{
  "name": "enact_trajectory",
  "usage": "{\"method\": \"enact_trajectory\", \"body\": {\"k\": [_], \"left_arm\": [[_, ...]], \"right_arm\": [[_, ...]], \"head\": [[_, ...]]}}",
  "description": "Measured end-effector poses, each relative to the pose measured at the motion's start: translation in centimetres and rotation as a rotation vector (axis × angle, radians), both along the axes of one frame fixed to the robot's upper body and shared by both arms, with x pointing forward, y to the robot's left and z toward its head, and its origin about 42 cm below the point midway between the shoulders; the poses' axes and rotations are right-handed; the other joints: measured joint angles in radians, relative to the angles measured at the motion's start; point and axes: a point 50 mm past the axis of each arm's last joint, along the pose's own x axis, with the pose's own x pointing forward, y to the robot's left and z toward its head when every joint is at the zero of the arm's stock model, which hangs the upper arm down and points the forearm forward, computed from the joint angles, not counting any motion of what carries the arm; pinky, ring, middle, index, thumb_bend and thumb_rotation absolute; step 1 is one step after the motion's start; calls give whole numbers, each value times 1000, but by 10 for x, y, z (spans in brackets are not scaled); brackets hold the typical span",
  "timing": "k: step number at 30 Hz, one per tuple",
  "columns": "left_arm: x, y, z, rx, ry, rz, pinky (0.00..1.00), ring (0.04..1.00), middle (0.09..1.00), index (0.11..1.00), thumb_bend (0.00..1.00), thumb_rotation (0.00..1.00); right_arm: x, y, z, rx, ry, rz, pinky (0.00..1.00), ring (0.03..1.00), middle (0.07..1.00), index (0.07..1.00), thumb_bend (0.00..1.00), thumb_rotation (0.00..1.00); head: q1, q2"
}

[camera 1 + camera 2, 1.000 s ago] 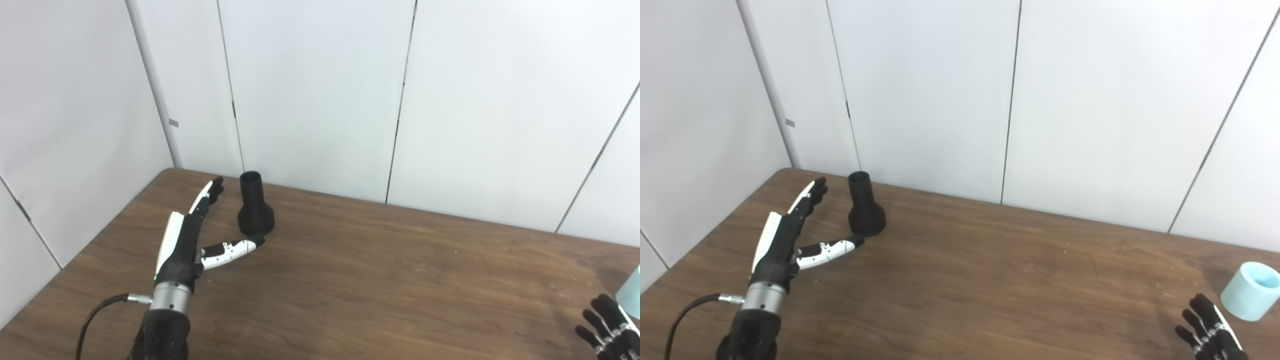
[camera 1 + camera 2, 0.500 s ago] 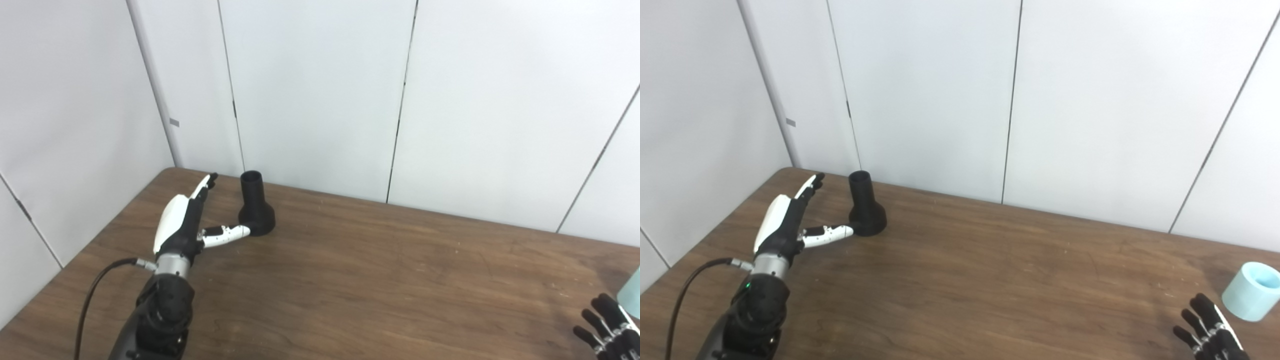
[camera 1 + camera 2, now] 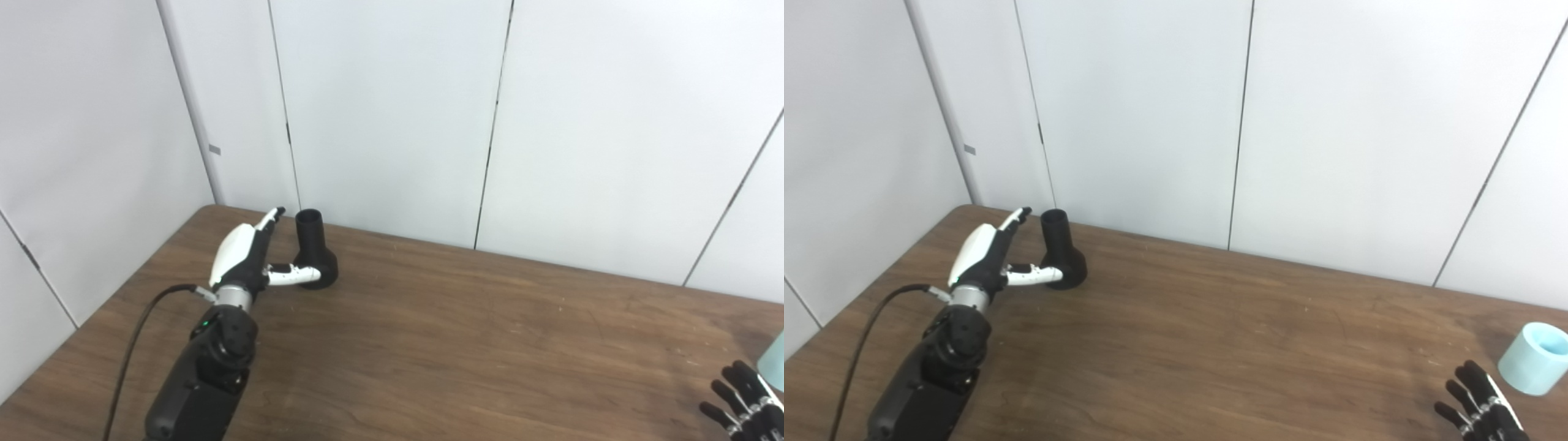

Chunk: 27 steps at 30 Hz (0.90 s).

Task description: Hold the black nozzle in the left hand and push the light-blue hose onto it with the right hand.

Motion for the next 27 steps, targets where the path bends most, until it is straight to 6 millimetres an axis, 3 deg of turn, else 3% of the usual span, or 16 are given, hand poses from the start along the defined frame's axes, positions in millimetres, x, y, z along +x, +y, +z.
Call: {"method": "enact_trajectory", "body": {"k": [6, 11, 27], "left_arm": [[20, -4, -7, 29, 85, 4, 1000, 968, 943, 901, 997, 345], [33, -4, 2, 65, 101, 6, 1000, 968, 943, 905, 1000, 354], [48, 8, -2, 66, 181, 48, 1000, 970, 944, 915, 1000, 368]], "right_arm": [[-1, -1, 0, -1, 10, -1, 798, 916, 927, 933, 539, 966], [-1, 0, 1, -4, 7, -1, 812, 926, 930, 936, 549, 960], [-2, 1, 0, -35, 10, -1, 816, 922, 923, 916, 569, 956]], "head": [[-2, 5], [-3, 8], [-8, 15]]}}
